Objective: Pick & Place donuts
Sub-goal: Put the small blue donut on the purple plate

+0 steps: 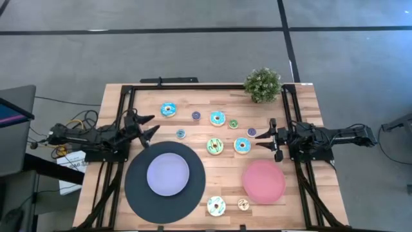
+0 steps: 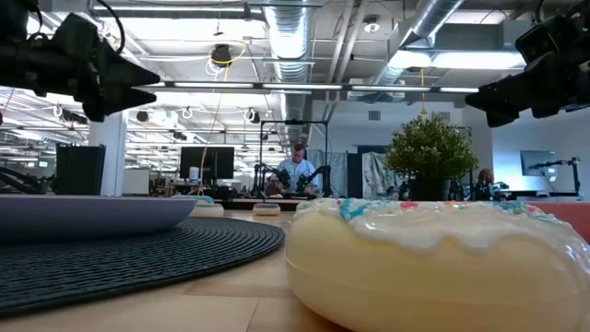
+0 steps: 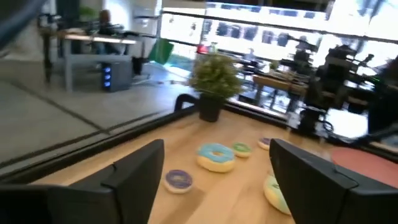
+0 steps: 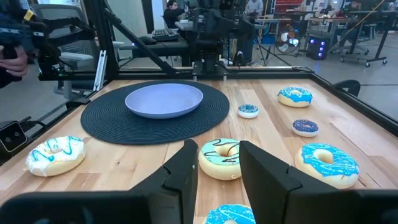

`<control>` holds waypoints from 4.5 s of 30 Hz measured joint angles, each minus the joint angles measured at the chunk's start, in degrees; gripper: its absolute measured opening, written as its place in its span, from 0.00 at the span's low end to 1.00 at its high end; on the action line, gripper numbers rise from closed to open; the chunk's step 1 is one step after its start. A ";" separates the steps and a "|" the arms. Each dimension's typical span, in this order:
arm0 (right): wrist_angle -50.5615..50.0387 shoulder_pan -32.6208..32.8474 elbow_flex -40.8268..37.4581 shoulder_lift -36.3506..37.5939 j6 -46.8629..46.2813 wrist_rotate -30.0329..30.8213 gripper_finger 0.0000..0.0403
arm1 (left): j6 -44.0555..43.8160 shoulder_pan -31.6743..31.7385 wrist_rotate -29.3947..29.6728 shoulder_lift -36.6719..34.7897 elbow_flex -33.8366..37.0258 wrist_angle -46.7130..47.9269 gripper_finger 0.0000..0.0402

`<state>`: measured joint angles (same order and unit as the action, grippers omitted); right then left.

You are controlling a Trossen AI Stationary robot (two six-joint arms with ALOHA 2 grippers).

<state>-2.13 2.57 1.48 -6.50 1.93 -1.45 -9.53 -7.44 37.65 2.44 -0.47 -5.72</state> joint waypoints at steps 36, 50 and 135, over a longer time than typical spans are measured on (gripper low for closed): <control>0.02 -0.01 0.01 -0.01 0.00 0.02 0.27 | -24.54 15.37 -17.79 92.82 -62.84 46.17 0.62; 0.02 0.00 0.00 0.00 0.00 0.02 0.27 | -23.96 18.86 -27.17 96.99 -63.14 46.18 0.86; 0.00 0.00 0.02 -0.02 0.00 0.03 0.27 | -30.82 18.95 -28.88 97.08 -54.47 36.68 0.65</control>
<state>-2.13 2.57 1.50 -6.52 1.93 -1.42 -40.35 11.51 8.78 99.53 -54.94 30.96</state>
